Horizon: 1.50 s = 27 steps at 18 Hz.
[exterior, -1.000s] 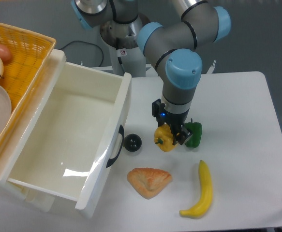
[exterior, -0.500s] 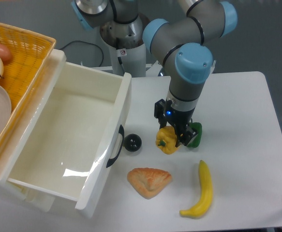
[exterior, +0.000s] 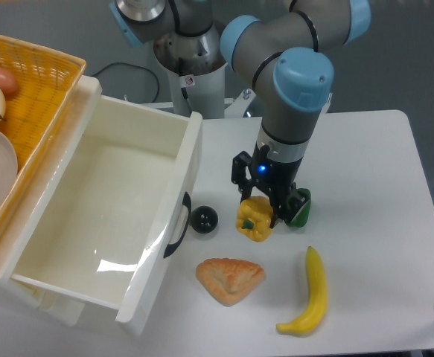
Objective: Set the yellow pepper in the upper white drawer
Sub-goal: 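Close the gripper around the yellow pepper beside the green pepper, then lift the yellow pepper and carry it over the open white drawer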
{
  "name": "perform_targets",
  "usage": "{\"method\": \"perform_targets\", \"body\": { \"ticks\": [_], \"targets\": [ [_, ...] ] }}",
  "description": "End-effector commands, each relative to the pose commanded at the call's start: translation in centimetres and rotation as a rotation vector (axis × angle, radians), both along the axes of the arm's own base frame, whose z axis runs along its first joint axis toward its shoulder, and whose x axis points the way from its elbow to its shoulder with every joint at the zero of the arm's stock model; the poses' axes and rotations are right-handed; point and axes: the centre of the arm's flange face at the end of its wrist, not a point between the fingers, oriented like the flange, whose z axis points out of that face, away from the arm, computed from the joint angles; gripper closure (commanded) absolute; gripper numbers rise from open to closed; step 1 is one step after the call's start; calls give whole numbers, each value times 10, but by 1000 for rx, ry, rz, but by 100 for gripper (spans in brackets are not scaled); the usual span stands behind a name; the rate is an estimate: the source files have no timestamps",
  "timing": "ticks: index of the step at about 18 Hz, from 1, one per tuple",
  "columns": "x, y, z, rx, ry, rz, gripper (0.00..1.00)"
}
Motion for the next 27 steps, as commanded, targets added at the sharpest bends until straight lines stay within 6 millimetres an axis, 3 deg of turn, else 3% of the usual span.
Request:
{"method": "perform_targets", "body": {
  "ticks": [8, 15, 20, 23, 27],
  "targets": [
    [14, -3, 43, 129, -89, 154, 91],
    [61, 3, 88, 246, -247, 302, 91],
    [97, 20, 90, 211, -298, 278, 91],
    [118, 31, 80, 162, -343, 252, 91],
    [134, 39, 75, 139, -364, 227, 91]
  ]
}}
